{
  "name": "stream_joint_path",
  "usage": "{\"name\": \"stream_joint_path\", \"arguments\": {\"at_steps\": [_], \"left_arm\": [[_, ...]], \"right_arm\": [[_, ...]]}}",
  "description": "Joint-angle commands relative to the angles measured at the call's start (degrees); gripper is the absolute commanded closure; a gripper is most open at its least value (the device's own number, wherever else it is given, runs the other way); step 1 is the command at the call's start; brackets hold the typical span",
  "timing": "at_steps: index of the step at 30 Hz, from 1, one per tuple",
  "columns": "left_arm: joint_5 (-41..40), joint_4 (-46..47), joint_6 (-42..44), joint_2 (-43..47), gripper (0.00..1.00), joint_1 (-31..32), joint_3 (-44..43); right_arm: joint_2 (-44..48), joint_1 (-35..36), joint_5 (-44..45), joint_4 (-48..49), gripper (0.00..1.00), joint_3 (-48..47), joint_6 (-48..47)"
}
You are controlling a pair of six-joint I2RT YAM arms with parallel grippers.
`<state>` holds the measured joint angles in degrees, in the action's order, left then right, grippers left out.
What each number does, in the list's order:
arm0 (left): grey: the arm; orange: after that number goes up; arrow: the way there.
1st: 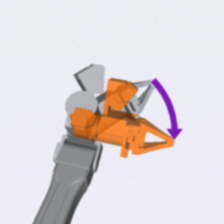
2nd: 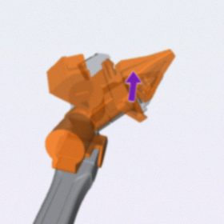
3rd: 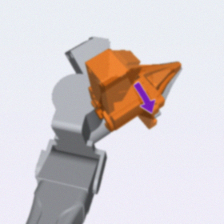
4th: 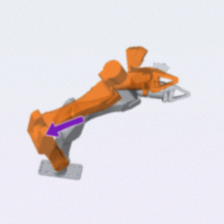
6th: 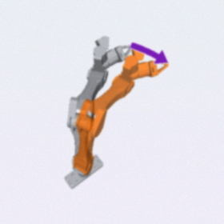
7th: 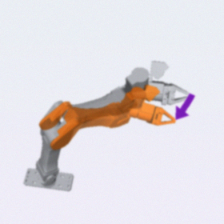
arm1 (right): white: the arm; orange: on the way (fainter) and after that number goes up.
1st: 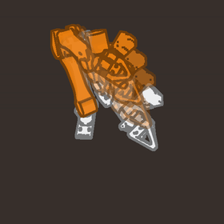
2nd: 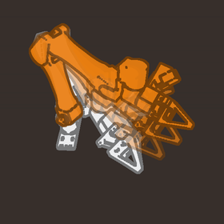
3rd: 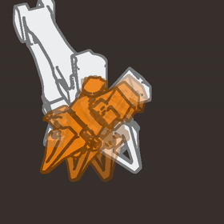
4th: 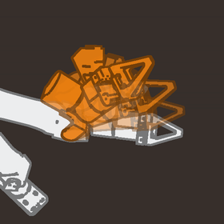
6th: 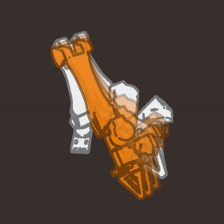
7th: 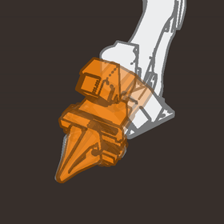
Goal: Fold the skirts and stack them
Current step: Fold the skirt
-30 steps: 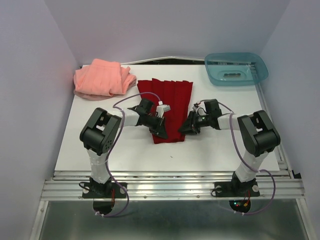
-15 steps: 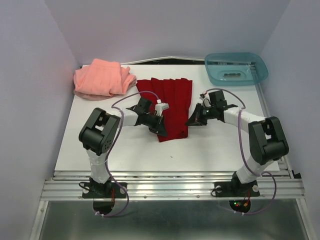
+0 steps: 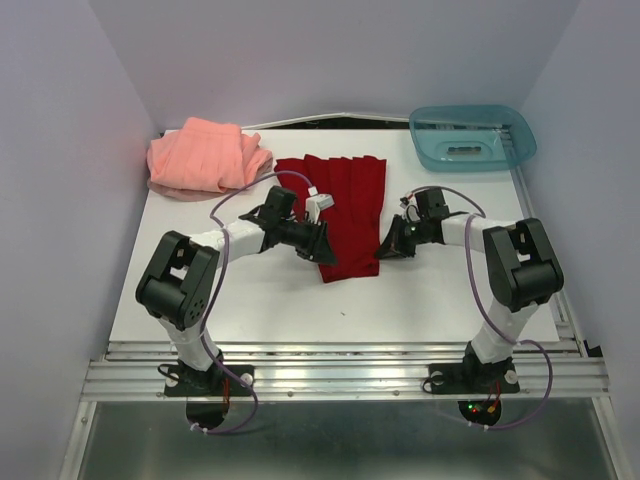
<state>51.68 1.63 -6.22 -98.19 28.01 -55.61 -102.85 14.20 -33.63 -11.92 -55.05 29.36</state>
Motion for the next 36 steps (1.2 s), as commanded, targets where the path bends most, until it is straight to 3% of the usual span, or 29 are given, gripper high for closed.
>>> {"name": "stream_joint_path", "arguments": {"at_steps": [1, 8, 13, 15, 20, 26, 28, 30, 33, 35, 36], "left_arm": [[1.3, 3.0, -2.7, 1.3, 0.66, 0.6, -1.6], [-0.7, 14.7, -12.5, -6.2, 0.67, 1.5, 0.4], [-6.1, 7.8, -8.1, -12.6, 0.74, 1.3, -0.2], [-9.0, 3.7, -4.5, -14.4, 0.77, 1.2, -0.6], [-11.1, 0.3, -0.6, -15.3, 0.81, 1.1, -1.6], [-11.3, -0.5, 1.2, -14.6, 0.81, 1.3, -1.5], [-11.5, -0.7, 1.8, -14.1, 0.81, 1.3, -1.4], [-11.5, -0.8, 2.2, -13.5, 0.81, 1.3, -1.3], [-11.7, -1.2, 2.8, -12.9, 0.81, 1.3, -1.0], [-11.7, -1.3, 3.1, -12.6, 0.81, 1.3, -0.6], [-11.8, -1.4, 3.6, -12.4, 0.81, 1.3, -0.4]], "right_arm": [[-1.4, -0.3, 2.6, -1.1, 0.99, 2.2, -1.3], [-3.1, -0.3, 4.2, -0.9, 0.99, 3.5, -0.5], [-2.0, -0.3, 1.4, -3.6, 0.99, 2.7, -2.6], [-0.2, -0.3, 0.0, -5.1, 0.93, 1.3, -3.7], [8.7, -0.3, 3.7, -5.9, 0.58, -4.9, -2.8], [7.5, -0.8, 3.9, -0.7, 0.56, -14.6, -0.8], [4.2, -0.8, 0.4, 2.4, 0.55, -16.4, 2.8], [-0.3, -0.8, 3.4, 2.0, 0.54, -18.0, 4.6], [-3.7, -1.5, 10.7, 0.9, 0.47, -20.2, 6.1], [-6.7, -1.5, 13.0, 0.8, 0.34, -21.6, 6.0], [-7.7, -1.5, 14.0, 0.3, 0.34, -23.6, 5.7]]}}
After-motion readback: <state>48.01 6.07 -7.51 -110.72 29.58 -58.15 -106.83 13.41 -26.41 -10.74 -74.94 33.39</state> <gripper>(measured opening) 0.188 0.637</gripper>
